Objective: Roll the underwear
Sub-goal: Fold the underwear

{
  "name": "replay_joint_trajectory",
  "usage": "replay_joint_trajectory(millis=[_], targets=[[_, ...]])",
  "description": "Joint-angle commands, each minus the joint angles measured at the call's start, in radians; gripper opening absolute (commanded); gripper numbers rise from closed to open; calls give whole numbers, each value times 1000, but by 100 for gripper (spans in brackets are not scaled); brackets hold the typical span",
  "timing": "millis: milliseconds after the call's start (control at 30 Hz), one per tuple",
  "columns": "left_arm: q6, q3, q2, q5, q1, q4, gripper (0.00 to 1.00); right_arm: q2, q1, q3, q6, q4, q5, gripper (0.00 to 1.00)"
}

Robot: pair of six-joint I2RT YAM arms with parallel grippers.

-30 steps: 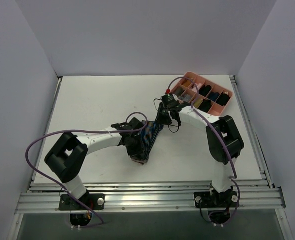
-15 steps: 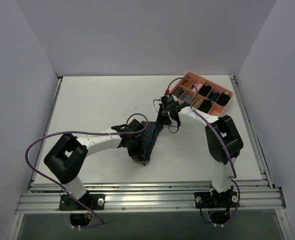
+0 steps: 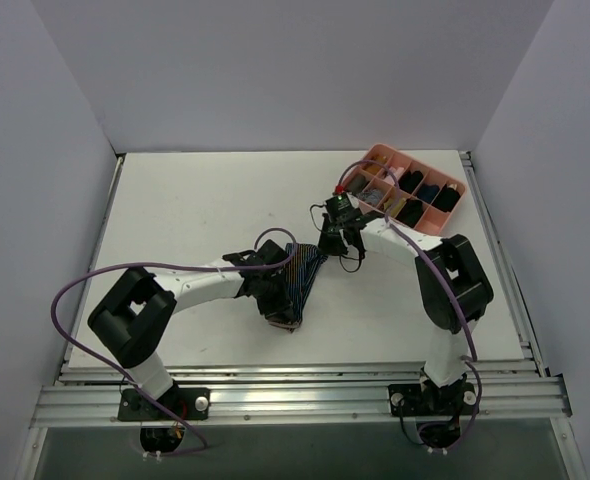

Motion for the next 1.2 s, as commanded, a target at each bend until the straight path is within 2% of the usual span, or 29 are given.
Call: replay_joint_trajectory(millis=[0,267,600,967,1167], targets=[[8,-43,31,-33,-17,-20,33,-64,-10,-48,-11,-7,48,0],[17,-58,20,-33,-20,-16,33,-58,-15,-144,-9,58,71,0],[43,-101,-8,-14,-26,1,33,-18,-64,-92,-84,27,78,0],[43,-132,-87,6,-37,26,33,-27,-66,-120,-94,59,30,0],[65,-23,-150,-22,-35,-58,33,-125,-66,-91,-84,9,16,12]])
